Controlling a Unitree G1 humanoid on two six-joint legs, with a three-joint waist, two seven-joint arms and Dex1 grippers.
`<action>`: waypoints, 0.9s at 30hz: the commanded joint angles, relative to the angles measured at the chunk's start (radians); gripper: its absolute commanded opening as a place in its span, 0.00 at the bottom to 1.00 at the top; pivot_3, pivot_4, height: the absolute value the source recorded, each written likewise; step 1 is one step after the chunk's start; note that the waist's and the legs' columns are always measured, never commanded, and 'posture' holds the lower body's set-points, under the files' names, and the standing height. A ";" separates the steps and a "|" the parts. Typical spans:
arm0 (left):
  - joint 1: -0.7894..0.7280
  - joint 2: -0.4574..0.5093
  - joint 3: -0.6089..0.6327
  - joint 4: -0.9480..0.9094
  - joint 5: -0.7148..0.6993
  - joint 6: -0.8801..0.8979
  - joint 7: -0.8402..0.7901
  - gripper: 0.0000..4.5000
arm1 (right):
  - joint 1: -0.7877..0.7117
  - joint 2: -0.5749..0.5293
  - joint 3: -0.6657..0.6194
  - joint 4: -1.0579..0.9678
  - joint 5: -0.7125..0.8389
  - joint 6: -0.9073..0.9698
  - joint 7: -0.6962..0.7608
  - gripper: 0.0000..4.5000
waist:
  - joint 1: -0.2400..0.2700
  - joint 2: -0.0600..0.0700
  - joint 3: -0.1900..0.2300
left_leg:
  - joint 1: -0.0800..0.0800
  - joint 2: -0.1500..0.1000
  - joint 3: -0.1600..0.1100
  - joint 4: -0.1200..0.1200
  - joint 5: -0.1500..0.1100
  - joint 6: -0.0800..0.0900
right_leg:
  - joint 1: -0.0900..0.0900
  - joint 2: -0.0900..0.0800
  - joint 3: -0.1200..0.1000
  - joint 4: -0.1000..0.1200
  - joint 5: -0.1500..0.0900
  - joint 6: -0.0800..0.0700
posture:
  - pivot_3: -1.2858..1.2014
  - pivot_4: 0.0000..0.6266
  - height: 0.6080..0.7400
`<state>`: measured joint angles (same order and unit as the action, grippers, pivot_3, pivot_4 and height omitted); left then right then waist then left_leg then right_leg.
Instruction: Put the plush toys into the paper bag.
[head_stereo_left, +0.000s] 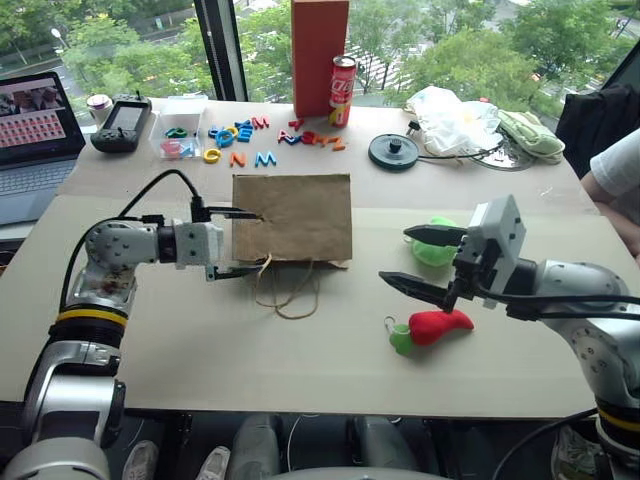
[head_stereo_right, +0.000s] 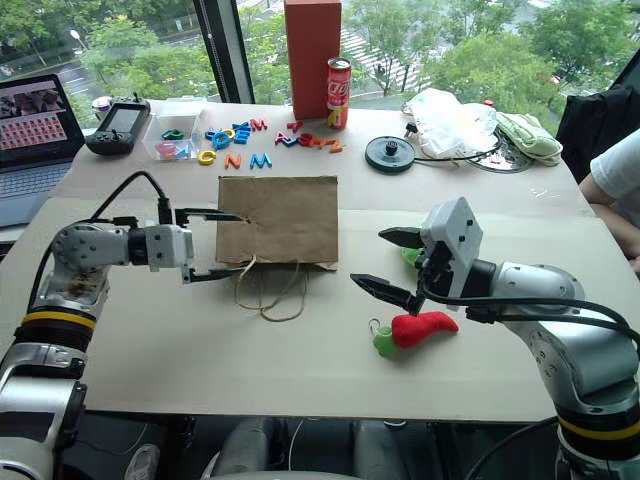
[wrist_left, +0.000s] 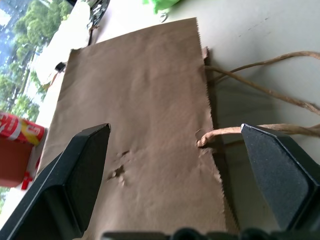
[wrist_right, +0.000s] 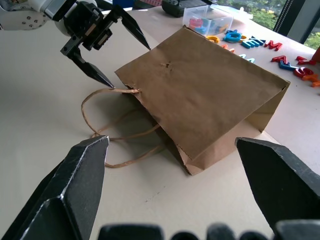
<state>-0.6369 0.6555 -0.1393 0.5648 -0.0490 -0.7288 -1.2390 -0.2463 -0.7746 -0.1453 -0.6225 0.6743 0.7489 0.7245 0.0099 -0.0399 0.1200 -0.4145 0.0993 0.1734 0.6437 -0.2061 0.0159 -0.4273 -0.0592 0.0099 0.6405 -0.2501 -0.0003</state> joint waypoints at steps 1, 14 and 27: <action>-0.034 -0.034 -0.013 0.022 -0.034 -0.060 -0.010 1.00 | 0.014 -0.007 -0.048 -0.057 0.023 0.015 -0.038 1.00 | 0.000 0.000 0.000 | 0.000 0.000 -0.001 0.000 0.000 0.000 | 0.000 0.000 0.000 0.000 0.000 0.000 | 0.52 0.24 1.00; -0.099 -0.053 -0.026 0.151 -0.072 -0.110 -0.086 0.28 | 0.054 0.004 -0.056 -0.114 0.036 0.027 -0.126 1.00 | -0.001 0.000 0.000 | 0.001 -0.001 -0.006 0.002 0.000 0.000 | 0.003 0.000 -0.002 0.001 0.000 0.001 | 0.52 0.24 1.00; -0.121 -0.036 0.013 0.182 -0.097 -0.085 -0.063 0.00 | 0.045 0.015 -0.023 -0.104 0.024 0.015 -0.143 1.00 | -0.002 0.000 0.000 | 0.001 -0.001 -0.007 0.002 0.000 0.000 | 0.003 0.000 -0.002 0.001 0.000 0.001 | 0.52 0.24 1.00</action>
<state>-0.7322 0.5983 -0.1637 0.7629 -0.1106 -0.8274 -1.3102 -0.1852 -0.7645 -0.1618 -0.7048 0.6901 0.7752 0.5873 0.0076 -0.0399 0.1200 -0.4139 0.0988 0.1663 0.6453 -0.2059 0.0161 -0.4246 -0.0587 0.0083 0.6415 -0.2506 0.0006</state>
